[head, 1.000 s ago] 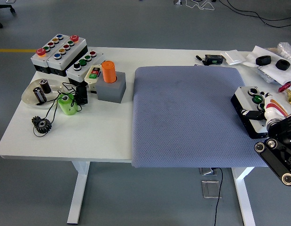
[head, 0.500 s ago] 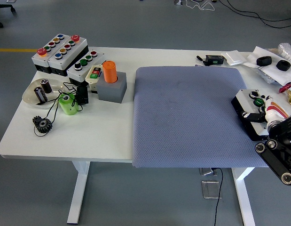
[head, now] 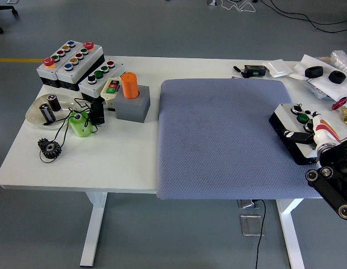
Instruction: Pick up the button,place it on the desk,press the button,press the button
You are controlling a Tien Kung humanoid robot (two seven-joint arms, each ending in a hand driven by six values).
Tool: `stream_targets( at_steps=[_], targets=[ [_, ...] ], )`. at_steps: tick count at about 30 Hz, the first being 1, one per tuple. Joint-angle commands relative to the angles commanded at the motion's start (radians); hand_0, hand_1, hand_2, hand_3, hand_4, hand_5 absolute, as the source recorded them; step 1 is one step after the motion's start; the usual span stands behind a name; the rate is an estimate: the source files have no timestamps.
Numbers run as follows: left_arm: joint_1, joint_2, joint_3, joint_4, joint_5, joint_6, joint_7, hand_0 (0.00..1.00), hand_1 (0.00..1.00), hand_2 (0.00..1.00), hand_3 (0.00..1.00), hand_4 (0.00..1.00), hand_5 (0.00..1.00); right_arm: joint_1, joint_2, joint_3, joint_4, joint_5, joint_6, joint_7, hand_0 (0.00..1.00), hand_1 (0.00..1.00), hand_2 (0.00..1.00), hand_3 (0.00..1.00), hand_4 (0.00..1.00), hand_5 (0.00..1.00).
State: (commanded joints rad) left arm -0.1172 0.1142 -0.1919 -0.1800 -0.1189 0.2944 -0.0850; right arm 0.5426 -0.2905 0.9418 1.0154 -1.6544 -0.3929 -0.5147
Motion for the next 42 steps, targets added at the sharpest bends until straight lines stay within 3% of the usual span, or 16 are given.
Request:
stream_targets(
  at_steps=[5, 6, 9, 11, 12, 16, 18, 23, 28, 29, 30, 42],
  targets=[
    [-0.002, 0.0, 0.003, 0.0, -0.006, 0.0, -0.001, 0.668, 0.722, 0.724, 0.528, 0.372, 0.998, 0.01, -0.032, -0.03, 0.017, 0.014, 0.007, 0.029, 0.123, 0.257, 0.413, 0.787, 0.542, 0.002],
    [-0.002, 0.0, -0.002, 0.0, -0.001, 0.0, 0.0, 0.668, 0.722, 0.725, 0.528, 0.371, 0.998, 0.014, -0.041, -0.039, 0.021, 0.02, 0.008, 0.041, 0.082, 0.203, 0.383, 0.722, 0.494, 0.002],
    [-0.003, 0.0, -0.002, 0.0, -0.001, 0.0, 0.0, 0.668, 0.722, 0.725, 0.528, 0.371, 0.998, 0.025, -0.064, -0.064, 0.033, 0.052, 0.009, 0.089, 0.082, 0.203, 0.383, 0.722, 0.494, 0.002],
    [-0.003, 0.0, 0.001, 0.0, -0.005, 0.0, 0.0, 0.668, 0.722, 0.725, 0.528, 0.371, 0.998, 0.034, -0.082, -0.087, 0.041, 0.077, 0.016, 0.136, 0.082, 0.203, 0.383, 0.722, 0.494, 0.002],
    [-0.003, 0.0, 0.001, 0.0, -0.005, 0.0, 0.0, 0.668, 0.721, 0.724, 0.527, 0.371, 0.998, 0.038, -0.089, -0.095, 0.045, 0.087, 0.021, 0.163, 0.052, 0.176, 0.352, 0.679, 0.435, 0.002],
    [-0.003, 0.0, -0.004, 0.0, 0.0, 0.0, 0.001, 0.668, 0.721, 0.724, 0.527, 0.371, 0.998, 0.049, -0.109, -0.123, 0.057, 0.114, 0.036, 0.252, 0.052, 0.176, 0.352, 0.679, 0.435, 0.002],
    [-0.003, 0.0, -0.003, 0.0, 0.0, 0.0, 0.002, 0.667, 0.721, 0.724, 0.526, 0.371, 0.998, 0.058, -0.121, -0.141, 0.058, 0.118, 0.057, 0.309, 0.041, 0.162, 0.336, 0.634, 0.4, 0.002],
    [-0.003, 0.0, 0.0, 0.0, -0.002, 0.0, 0.002, 0.667, 0.721, 0.724, 0.526, 0.371, 0.998, 0.081, -0.153, -0.195, 0.059, 0.101, 0.144, 0.492, 0.041, 0.162, 0.336, 0.634, 0.4, 0.002],
    [-0.003, 0.0, -0.007, 0.0, 0.007, 0.001, 0.004, 0.668, 0.721, 0.723, 0.526, 0.369, 0.998, 0.101, -0.172, -0.247, 0.065, 0.118, 0.185, 0.628, 0.019, 0.127, 0.307, 0.608, 0.4, 0.002],
    [-0.003, 0.0, -0.008, 0.0, 0.009, 0.001, 0.004, 0.668, 0.721, 0.723, 0.526, 0.369, 0.998, 0.103, -0.174, -0.253, 0.066, 0.12, 0.188, 0.647, 0.019, 0.127, 0.307, 0.608, 0.4, 0.002],
    [-0.003, -0.001, -0.019, 0.0, 0.02, 0.002, 0.007, 0.668, 0.721, 0.723, 0.525, 0.37, 0.998, 0.109, -0.177, -0.268, 0.07, 0.123, 0.191, 0.67, 0.002, 0.055, 0.267, 0.59, 0.405, 0.002],
    [0.003, -0.004, -0.051, 0.0, 0.066, 0.006, 0.019, 0.667, 0.723, 0.723, 0.526, 0.371, 0.998, 0.174, -0.187, -0.426, 0.08, 0.142, 0.167, 0.784, 0.005, 0.044, 0.259, 0.585, 0.397, 0.002]
  ],
)
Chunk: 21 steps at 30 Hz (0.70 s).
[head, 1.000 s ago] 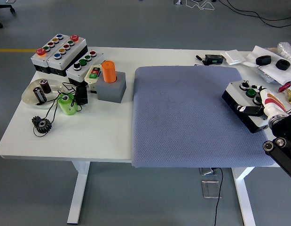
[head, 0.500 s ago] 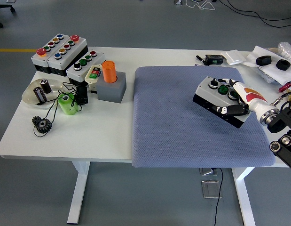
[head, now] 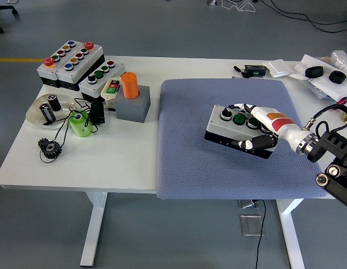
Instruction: Pick up the button,place it on the desk,press the button,press the button
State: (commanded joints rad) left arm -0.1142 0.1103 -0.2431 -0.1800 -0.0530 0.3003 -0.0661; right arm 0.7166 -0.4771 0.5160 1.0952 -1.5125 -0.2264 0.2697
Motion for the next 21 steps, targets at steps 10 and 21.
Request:
stream_targets(
  at_steps=[10, 21],
  targets=[
    [0.006, -0.002, 0.001, 0.0, 0.002, 0.0, 0.001, 0.667, 0.722, 0.722, 0.527, 0.37, 0.998, 0.056, 0.037, -0.117, -0.036, -0.008, -0.015, 0.04, 0.023, 0.069, 0.276, 0.584, 0.394, 0.002],
    [0.001, 0.001, 0.048, 0.0, -0.061, -0.003, -0.013, 0.667, 0.723, 0.723, 0.526, 0.371, 0.998, 0.108, 0.034, -0.225, -0.053, -0.05, -0.08, 0.141, 0.17, 0.165, 0.334, 0.59, 0.395, 0.002]
  ],
)
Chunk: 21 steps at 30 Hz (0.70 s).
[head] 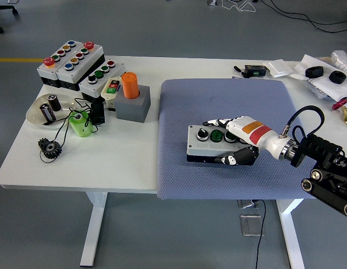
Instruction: Pick up the button,place it on the desk,press the button,press the button
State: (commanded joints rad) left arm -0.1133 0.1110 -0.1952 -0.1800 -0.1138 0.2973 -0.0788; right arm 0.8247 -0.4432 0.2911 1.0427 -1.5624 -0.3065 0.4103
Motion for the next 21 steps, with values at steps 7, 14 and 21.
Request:
stream_targets(
  at_steps=[7, 14, 21],
  targets=[
    [-0.001, -0.001, 0.008, 0.0, -0.01, 0.0, -0.001, 0.668, 0.723, 0.722, 0.527, 0.371, 0.998, 0.01, 0.007, -0.034, -0.01, 0.004, 0.003, 0.019, 0.183, 0.18, 0.338, 0.592, 0.397, 0.002],
    [-0.002, -0.002, 0.027, -0.001, -0.031, 0.001, -0.005, 0.667, 0.723, 0.723, 0.528, 0.371, 0.998, -0.004, 0.031, -0.031, -0.056, 0.012, 0.008, 0.025, 0.194, 0.19, 0.348, 0.59, 0.4, 0.002],
    [-0.003, -0.001, 0.027, -0.001, -0.036, 0.001, -0.007, 0.667, 0.722, 0.722, 0.529, 0.374, 0.998, -0.004, 0.039, -0.019, -0.059, -0.02, 0.046, 0.018, 0.406, 0.362, 0.468, 0.657, 0.562, 0.002]
  ],
)
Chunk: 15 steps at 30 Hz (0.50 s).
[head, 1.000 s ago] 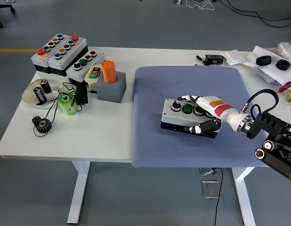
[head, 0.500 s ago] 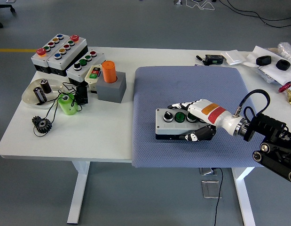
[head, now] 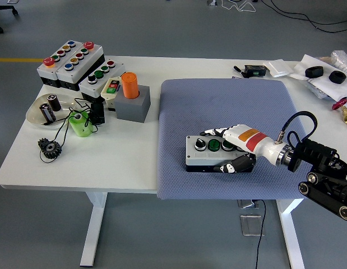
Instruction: Pick up the button,place it on the desk,press the button,press the button
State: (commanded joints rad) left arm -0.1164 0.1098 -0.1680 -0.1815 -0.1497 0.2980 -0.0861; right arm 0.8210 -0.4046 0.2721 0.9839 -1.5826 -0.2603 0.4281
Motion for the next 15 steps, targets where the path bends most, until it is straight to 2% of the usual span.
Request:
stream_targets(
  at_steps=[5, 6, 11, 12, 15],
  targets=[
    [-0.001, 0.0, -0.001, 0.0, 0.001, 0.001, 0.0, 0.667, 0.722, 0.722, 0.529, 0.374, 0.998, 0.003, 0.004, -0.004, 0.003, -0.054, 0.027, -0.015, 0.406, 0.362, 0.468, 0.657, 0.562, 0.002],
    [-0.001, 0.0, -0.001, 0.0, -0.001, 0.001, -0.001, 0.666, 0.722, 0.722, 0.529, 0.372, 0.998, 0.002, 0.004, -0.004, 0.003, -0.062, 0.029, -0.018, 0.778, 0.634, 0.69, 0.842, 0.689, 0.049],
    [-0.001, 0.0, -0.001, 0.0, -0.003, 0.0, -0.001, 0.666, 0.722, 0.722, 0.529, 0.372, 0.998, -0.001, 0.005, -0.001, 0.005, -0.07, 0.037, -0.026, 0.778, 0.634, 0.69, 0.842, 0.689, 0.049],
    [-0.001, 0.0, -0.001, 0.0, -0.003, 0.001, -0.001, 0.666, 0.723, 0.723, 0.529, 0.372, 0.998, -0.002, 0.005, 0.0, 0.005, -0.069, 0.038, -0.028, 0.916, 0.793, 0.892, 0.984, 0.813, 0.07],
    [-0.002, 0.0, -0.001, 0.0, -0.004, 0.0, -0.001, 0.666, 0.723, 0.723, 0.529, 0.372, 0.998, -0.003, 0.001, 0.003, 0.008, -0.06, 0.042, -0.03, 0.916, 0.793, 0.892, 0.984, 0.813, 0.07]
  ],
)
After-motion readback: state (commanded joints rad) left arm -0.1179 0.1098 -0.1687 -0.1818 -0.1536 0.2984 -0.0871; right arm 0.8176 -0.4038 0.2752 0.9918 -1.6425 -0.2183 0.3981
